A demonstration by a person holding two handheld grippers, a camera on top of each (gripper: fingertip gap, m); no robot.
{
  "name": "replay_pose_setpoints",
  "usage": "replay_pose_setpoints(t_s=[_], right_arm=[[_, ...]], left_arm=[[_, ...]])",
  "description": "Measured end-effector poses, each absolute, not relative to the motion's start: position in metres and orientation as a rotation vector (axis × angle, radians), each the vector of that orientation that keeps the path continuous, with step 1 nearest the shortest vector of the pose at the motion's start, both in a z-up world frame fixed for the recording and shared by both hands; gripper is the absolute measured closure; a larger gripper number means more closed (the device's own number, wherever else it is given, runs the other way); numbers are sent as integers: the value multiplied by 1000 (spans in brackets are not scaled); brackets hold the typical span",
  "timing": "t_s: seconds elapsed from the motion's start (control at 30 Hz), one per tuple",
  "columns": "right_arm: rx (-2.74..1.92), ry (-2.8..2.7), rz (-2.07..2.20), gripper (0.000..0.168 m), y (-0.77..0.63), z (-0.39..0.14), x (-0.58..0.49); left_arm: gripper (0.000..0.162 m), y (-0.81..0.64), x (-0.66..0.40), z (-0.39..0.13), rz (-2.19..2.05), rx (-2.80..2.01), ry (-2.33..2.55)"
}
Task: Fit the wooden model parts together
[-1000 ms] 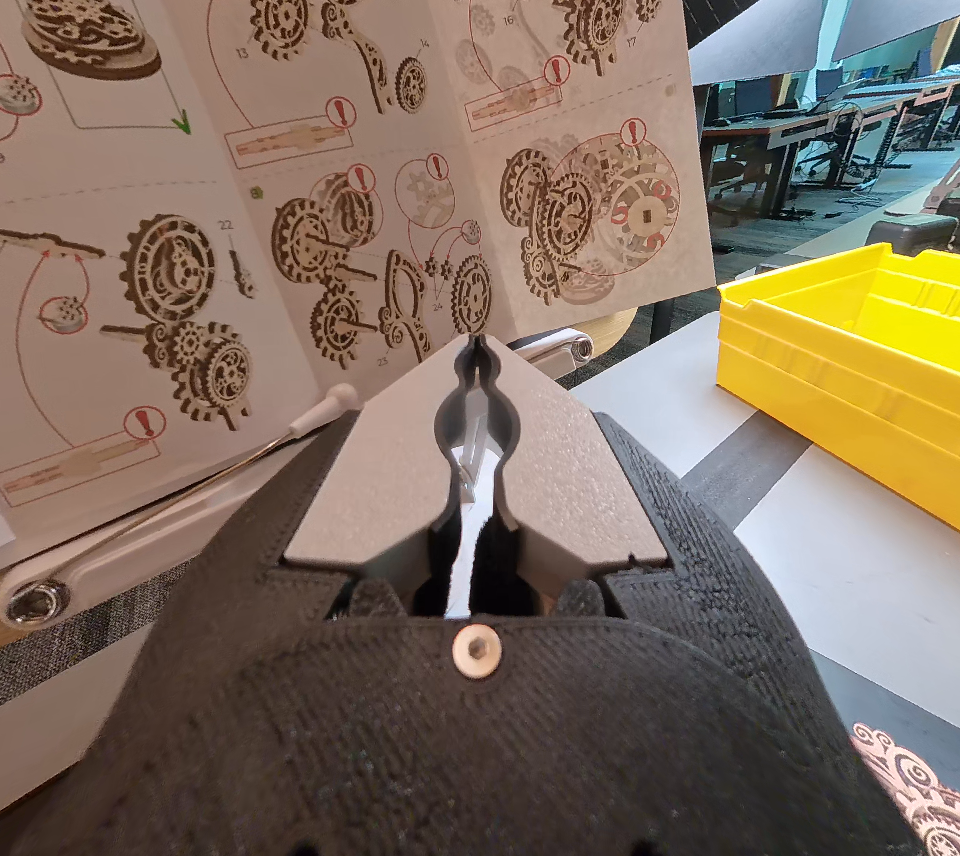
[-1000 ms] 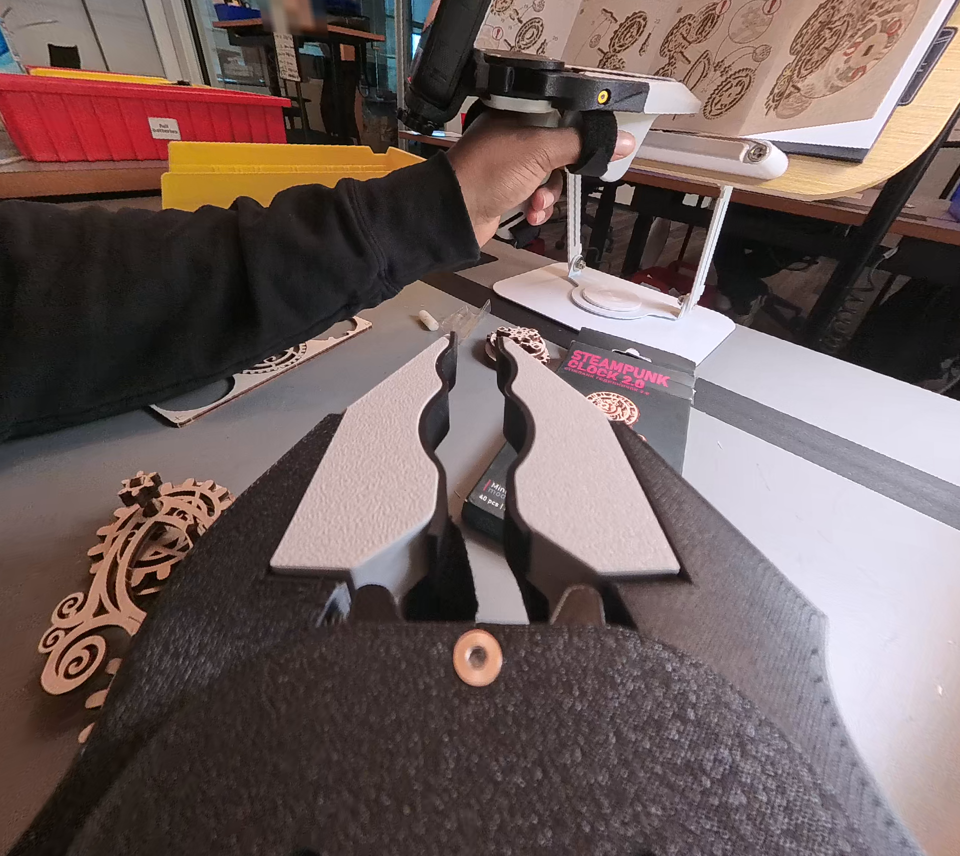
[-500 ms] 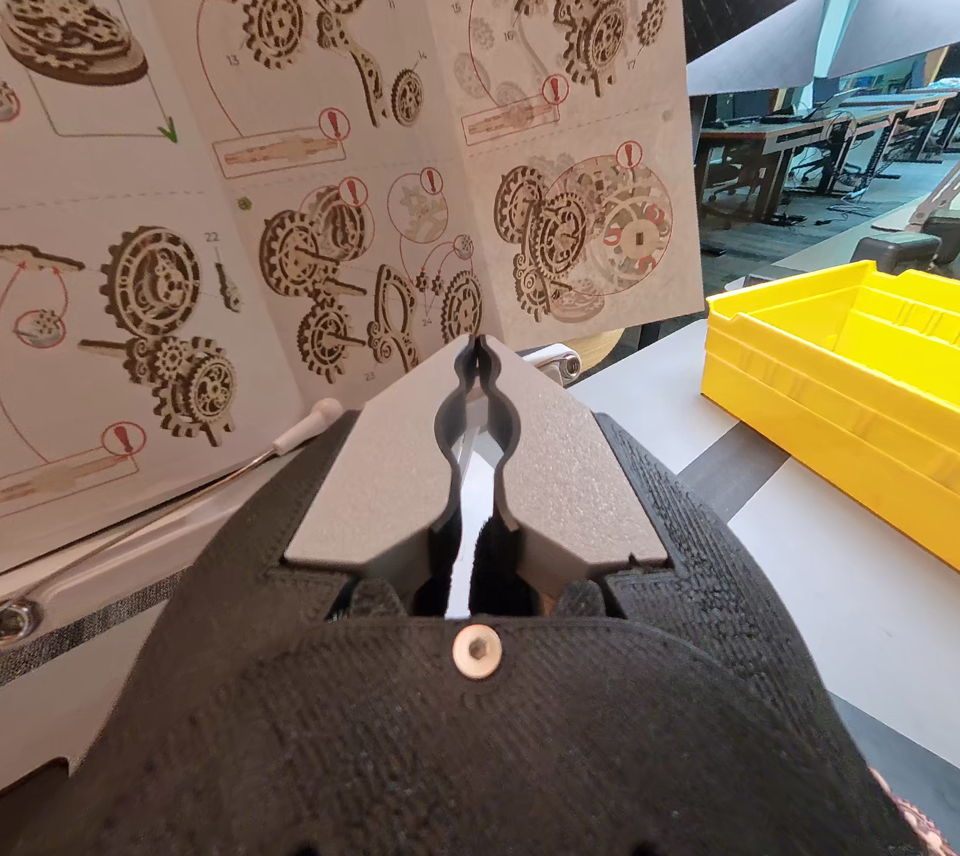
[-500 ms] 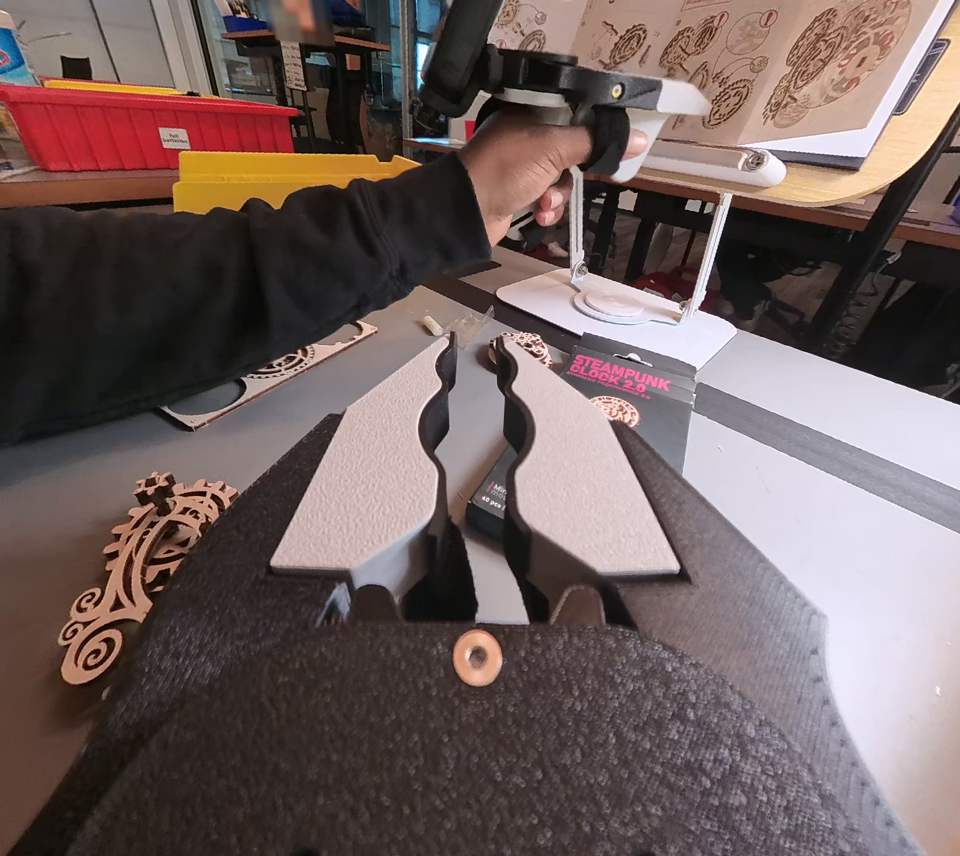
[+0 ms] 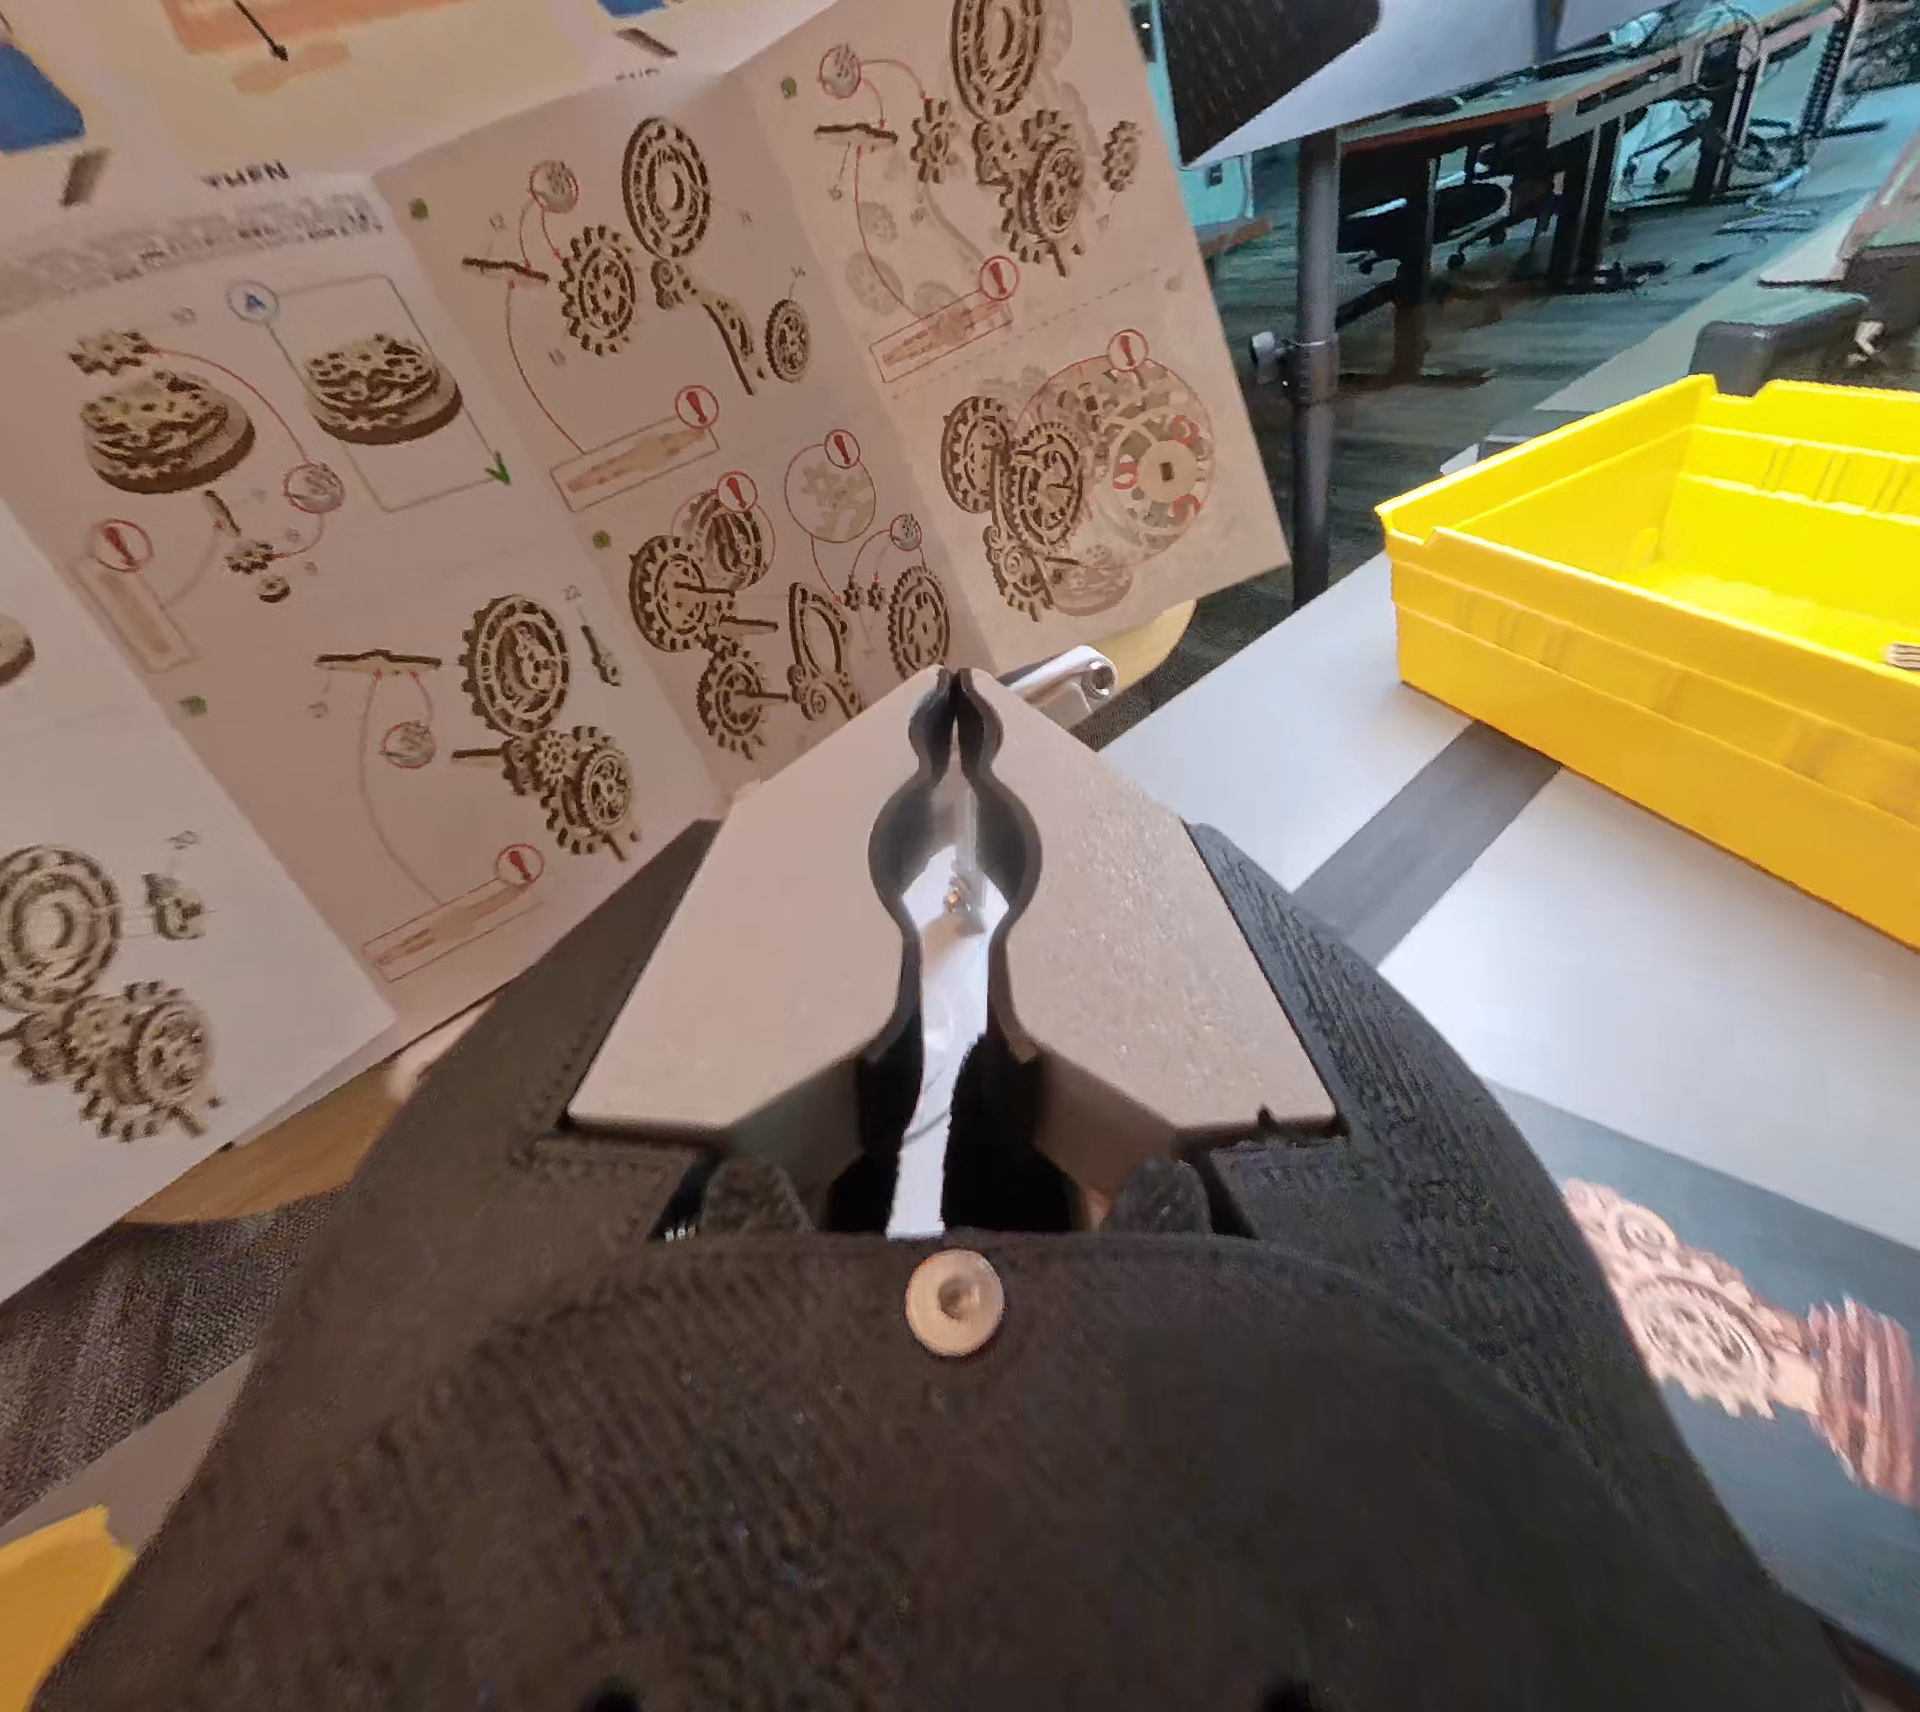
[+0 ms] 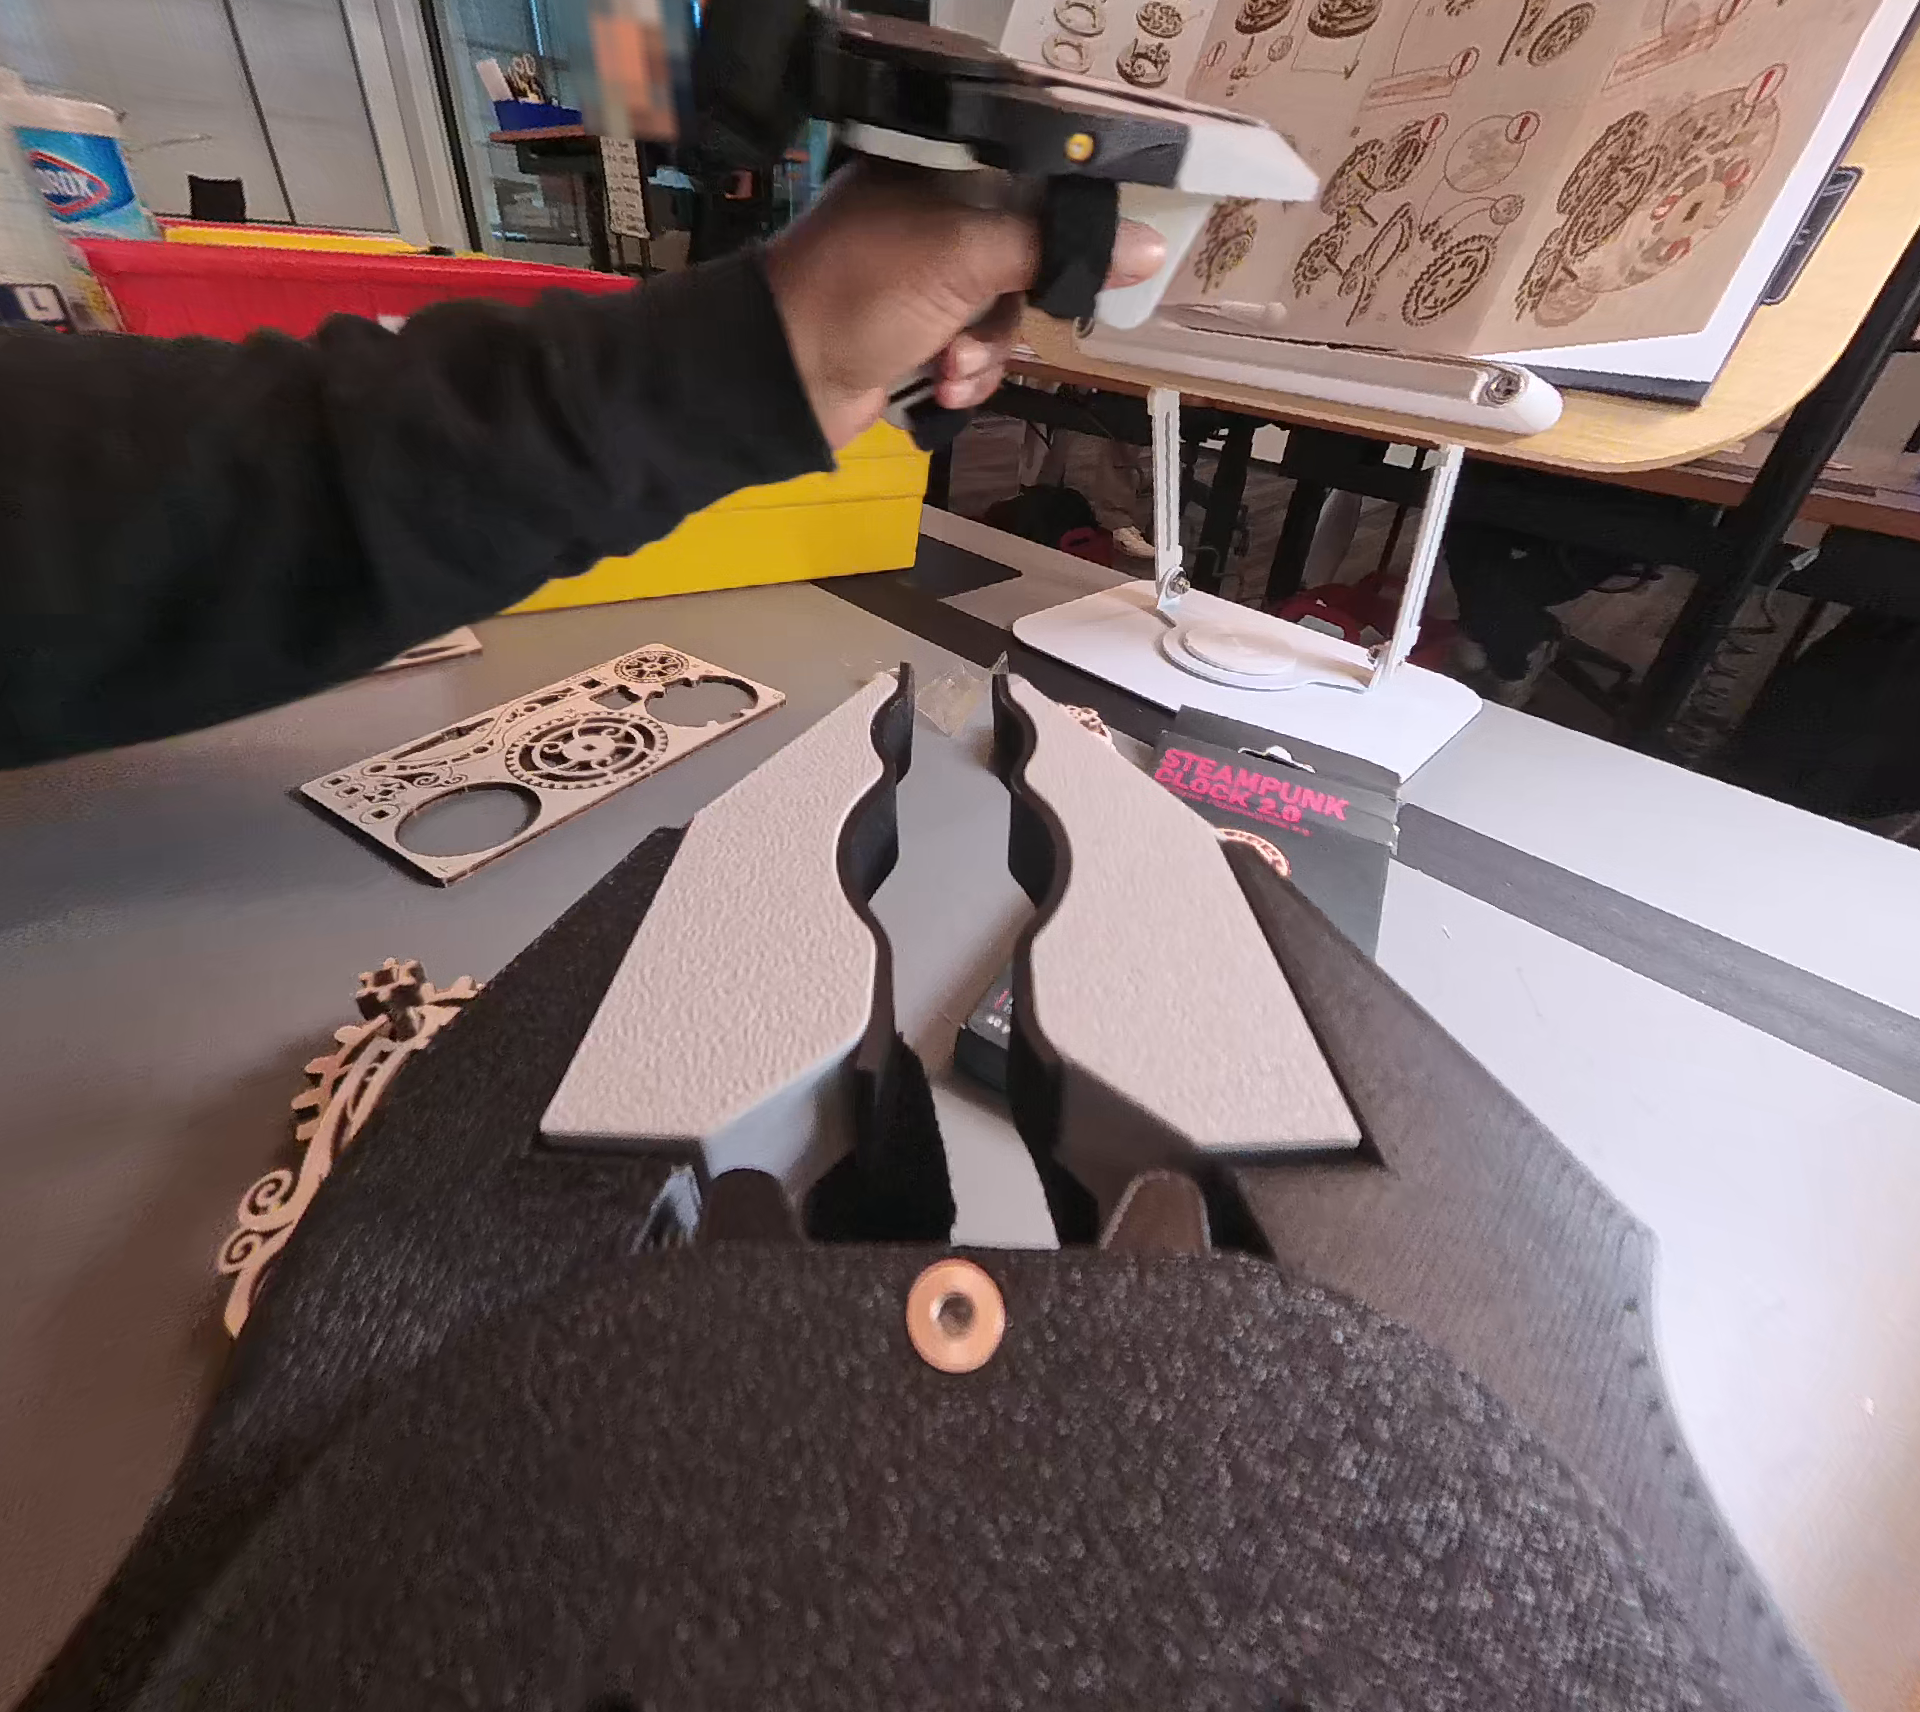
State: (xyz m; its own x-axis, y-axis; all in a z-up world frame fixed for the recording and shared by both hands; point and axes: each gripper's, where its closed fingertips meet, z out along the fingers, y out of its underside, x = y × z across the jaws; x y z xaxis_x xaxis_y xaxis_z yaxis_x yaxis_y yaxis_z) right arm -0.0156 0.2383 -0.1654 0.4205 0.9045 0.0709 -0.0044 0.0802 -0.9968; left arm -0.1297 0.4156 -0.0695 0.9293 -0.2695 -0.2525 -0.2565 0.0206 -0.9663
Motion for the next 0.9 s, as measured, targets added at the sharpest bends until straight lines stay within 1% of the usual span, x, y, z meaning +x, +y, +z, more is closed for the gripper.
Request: replay_pose_setpoints(t_s=[0.03,0.27,0.4,0.43,0.63,0.8,0.9], right_arm=[[-1308,-911,841,155,237,-165,-16],[-1289,-946,802,155,232,-167,-19],[-1292,-956,785,155,233,-170,-20],[-1293,-958,782,155,233,-171,-20],[-1308,-959,769,155,237,-176,-19],[-1329,-953,760,155,242,-181,-17],[-1338,-944,763,155,245,-182,-16]], left_arm=[[162,404,-129,-69,-17,-1570,437],[151,304,-125,-75,-160,-1584,458],[145,246,-127,-87,-231,-1608,460],[144,232,-128,-93,-252,-1623,457],[124,170,-147,-139,-276,-1722,426],[106,142,-175,-180,-198,-1814,460],[102,129,-198,-194,-230,-1881,466]])
